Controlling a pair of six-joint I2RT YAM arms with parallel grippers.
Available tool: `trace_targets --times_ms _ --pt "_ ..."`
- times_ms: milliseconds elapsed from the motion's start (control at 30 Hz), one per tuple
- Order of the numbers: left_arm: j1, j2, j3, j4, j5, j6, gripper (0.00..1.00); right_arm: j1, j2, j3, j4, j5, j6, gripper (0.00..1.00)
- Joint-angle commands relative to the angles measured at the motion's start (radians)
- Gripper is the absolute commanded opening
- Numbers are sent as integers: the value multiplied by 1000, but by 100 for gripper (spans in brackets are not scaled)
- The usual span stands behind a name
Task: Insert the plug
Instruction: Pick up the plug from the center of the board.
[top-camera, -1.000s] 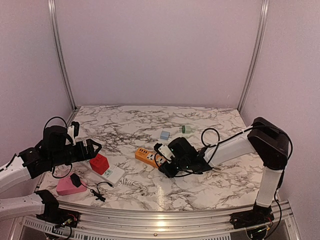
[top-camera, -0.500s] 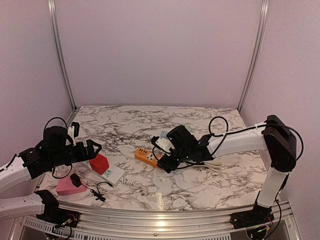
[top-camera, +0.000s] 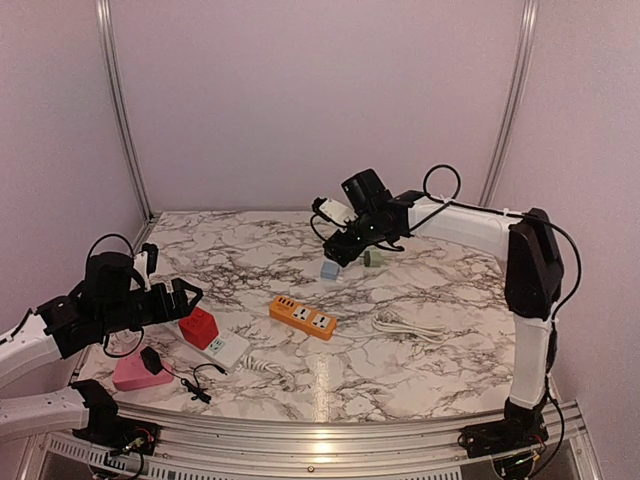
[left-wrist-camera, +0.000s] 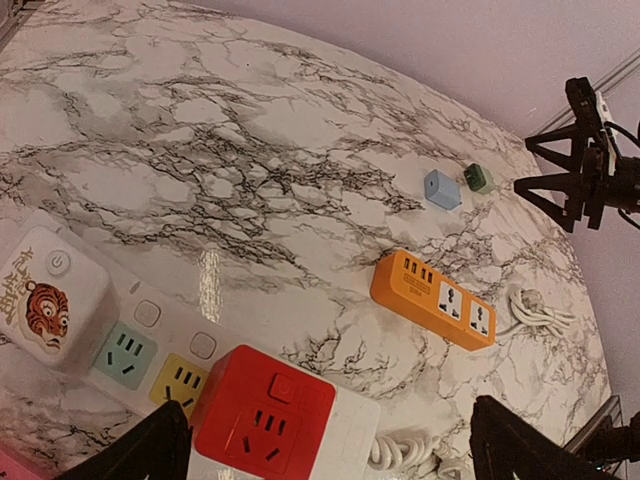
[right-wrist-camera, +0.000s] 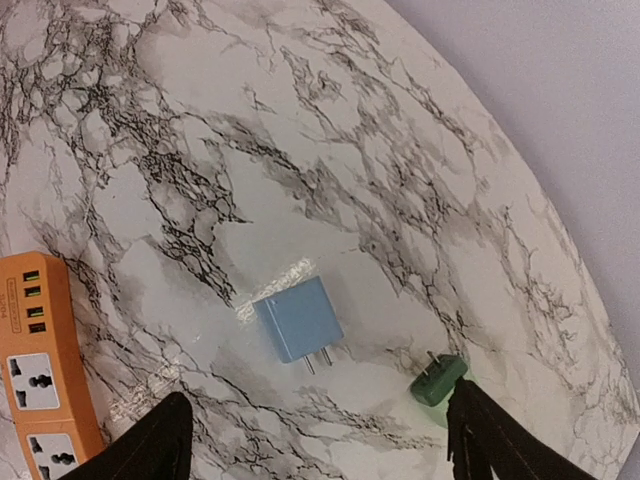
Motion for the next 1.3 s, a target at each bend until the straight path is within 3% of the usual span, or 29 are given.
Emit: trace_targets --times_ms 0,233,467,800,900,1033,1267 --pt "4 -35 0 -15 6 -4 99 -10 156 215 -244 -22 -110 82" --pt "4 -60 0 -41 3 -8 99 -73 331 371 -290 -177 -101 82" --pt "4 -48 17 -48 2 -7 99 -91 381 346 -233 -233 -99 82" --pt "4 -22 27 -37 11 -12 99 -116 376 264 -122 -280 -117 73" --pt "4 -20 22 -33 15 -15 99 -116 381 257 -107 -283 -123 66" --pt "4 -23 15 -28 23 -19 99 -117 365 225 -79 -293 -118 43" --pt "4 -25 1 6 50 -22 99 -116 247 36 90 -287 -77 32"
